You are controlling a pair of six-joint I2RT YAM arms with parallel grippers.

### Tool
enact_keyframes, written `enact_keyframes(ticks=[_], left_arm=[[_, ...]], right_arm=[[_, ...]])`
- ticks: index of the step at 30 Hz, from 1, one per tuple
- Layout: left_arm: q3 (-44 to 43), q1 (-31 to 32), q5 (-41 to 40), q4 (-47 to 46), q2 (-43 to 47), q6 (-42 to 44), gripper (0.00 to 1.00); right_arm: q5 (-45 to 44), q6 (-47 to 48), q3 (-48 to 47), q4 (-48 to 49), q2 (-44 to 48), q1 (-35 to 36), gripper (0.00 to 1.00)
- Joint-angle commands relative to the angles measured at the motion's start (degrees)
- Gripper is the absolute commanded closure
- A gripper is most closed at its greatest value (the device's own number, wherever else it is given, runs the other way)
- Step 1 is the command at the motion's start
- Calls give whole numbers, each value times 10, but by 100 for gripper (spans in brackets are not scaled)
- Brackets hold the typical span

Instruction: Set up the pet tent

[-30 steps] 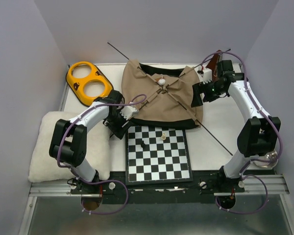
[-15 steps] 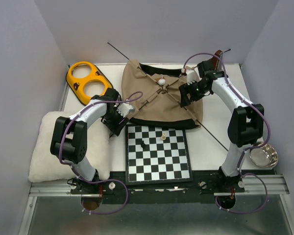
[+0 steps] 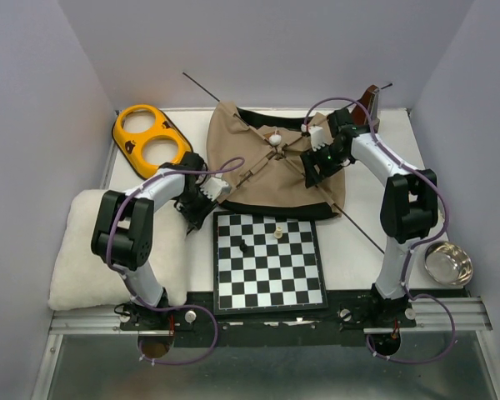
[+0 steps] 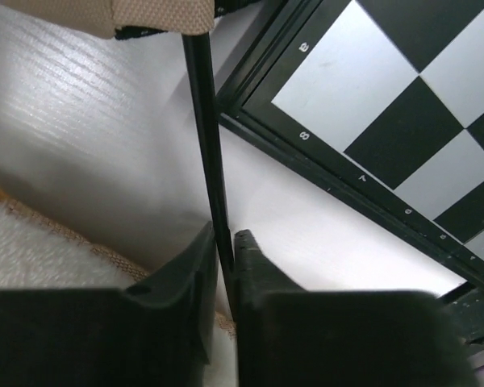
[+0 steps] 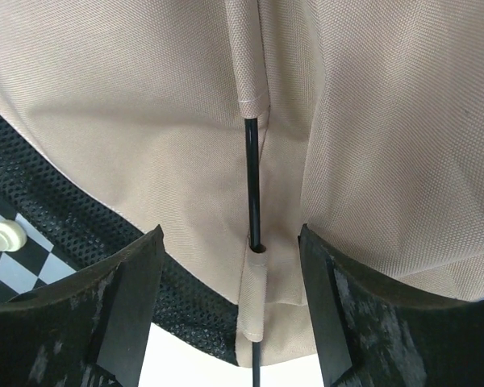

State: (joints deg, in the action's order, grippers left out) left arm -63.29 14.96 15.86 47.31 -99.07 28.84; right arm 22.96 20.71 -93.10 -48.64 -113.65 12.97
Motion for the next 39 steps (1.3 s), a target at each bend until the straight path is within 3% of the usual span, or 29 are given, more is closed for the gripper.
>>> enact_keyframes(ticks=[1,3,7,13,17,20,22,26,28,34,39], left_arm=[[-38,7,66,1,3,3,90],[-58,12,87,-1,19,-4,100],[-97,20,130,-6,41,-22,100],[-134,53,168,-26,66,-68,100],[-146,77,182,-64,84,-112,100],[-155,87,185,-92,91,-137,100],[-161,89,185,-100,91,-143,100],[-164,89,185,-92,95,-142,100],[-155,89,186,-102,106,-153,100],[-151,93,204,-105,114,-160,100],[-160,101,205,-105,107,-154,100]], right_arm=[[-19,19,24,15,-2,3,27],[-18,23,40,20,1,2,29],[-35,37,74,26,5,3,34],[-30,58,120,40,54,3,64],[15,92,130,16,114,3,73],[38,124,136,-3,155,4,73],[34,143,119,-36,165,4,61],[17,158,70,-97,184,3,16],[5,149,51,-104,206,2,3],[37,181,-1,-136,266,0,0],[137,221,28,-77,328,4,0]])
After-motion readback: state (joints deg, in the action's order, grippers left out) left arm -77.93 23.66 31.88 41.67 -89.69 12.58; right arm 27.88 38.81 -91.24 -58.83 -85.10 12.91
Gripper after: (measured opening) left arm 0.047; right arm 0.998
